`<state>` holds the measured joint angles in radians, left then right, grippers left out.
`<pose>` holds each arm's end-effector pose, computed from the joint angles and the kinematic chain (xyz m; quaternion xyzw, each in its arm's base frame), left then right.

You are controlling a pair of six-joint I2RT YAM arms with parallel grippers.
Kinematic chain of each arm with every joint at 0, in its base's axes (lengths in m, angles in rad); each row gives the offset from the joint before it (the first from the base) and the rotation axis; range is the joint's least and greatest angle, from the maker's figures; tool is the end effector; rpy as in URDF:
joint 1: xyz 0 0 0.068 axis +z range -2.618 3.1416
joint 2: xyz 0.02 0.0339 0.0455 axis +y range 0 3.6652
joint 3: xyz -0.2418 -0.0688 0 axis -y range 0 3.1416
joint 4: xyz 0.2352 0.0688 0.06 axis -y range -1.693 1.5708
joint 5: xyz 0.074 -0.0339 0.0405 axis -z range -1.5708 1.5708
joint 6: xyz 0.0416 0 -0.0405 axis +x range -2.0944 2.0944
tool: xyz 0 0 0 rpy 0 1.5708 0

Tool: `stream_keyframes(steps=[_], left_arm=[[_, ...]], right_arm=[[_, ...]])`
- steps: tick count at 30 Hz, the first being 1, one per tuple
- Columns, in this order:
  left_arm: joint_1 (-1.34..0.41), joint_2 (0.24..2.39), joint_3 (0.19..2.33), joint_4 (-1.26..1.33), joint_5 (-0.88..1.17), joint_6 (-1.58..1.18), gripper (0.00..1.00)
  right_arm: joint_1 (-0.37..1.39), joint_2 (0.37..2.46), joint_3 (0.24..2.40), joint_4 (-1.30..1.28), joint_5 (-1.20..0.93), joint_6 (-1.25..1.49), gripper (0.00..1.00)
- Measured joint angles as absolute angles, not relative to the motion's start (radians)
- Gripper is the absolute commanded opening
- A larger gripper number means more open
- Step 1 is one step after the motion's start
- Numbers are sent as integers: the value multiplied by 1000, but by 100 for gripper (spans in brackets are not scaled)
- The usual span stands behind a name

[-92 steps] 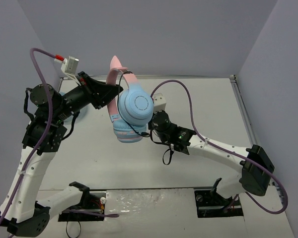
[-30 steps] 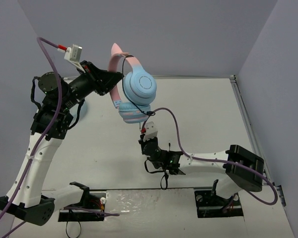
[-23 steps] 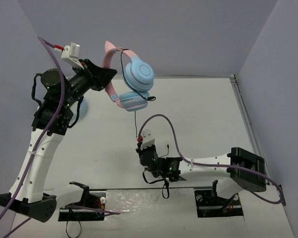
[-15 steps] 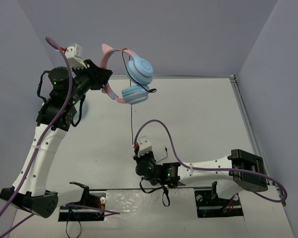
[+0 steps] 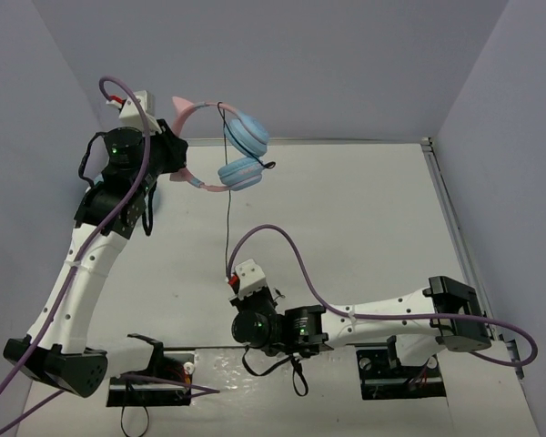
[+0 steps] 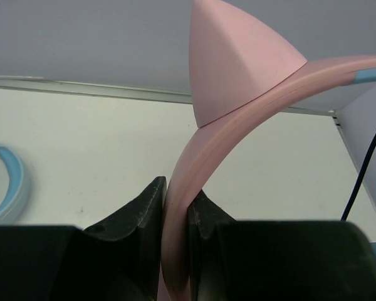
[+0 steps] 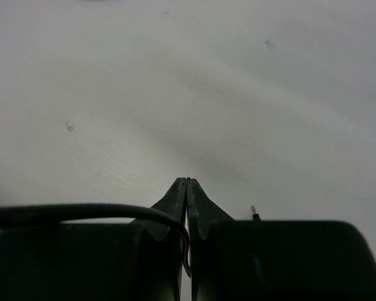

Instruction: Wrap the headphones

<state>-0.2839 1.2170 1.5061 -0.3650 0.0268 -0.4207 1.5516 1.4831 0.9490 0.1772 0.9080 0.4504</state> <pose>0.2491 -0.0738 0.4561 -0.0410 0.7323 -0.2438 0.6346 0.0390 0.3244 0.2515 -0.1730 0.7600 0.2373 0.5798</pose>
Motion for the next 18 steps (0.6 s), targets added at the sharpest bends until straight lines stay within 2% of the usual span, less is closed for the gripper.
stream_keyframes(steps=[18], left_arm=[[-302, 1284, 1409, -438, -114, -379, 0]], right_arm=[[1572, 1565, 1374, -238, 1110, 328, 0]])
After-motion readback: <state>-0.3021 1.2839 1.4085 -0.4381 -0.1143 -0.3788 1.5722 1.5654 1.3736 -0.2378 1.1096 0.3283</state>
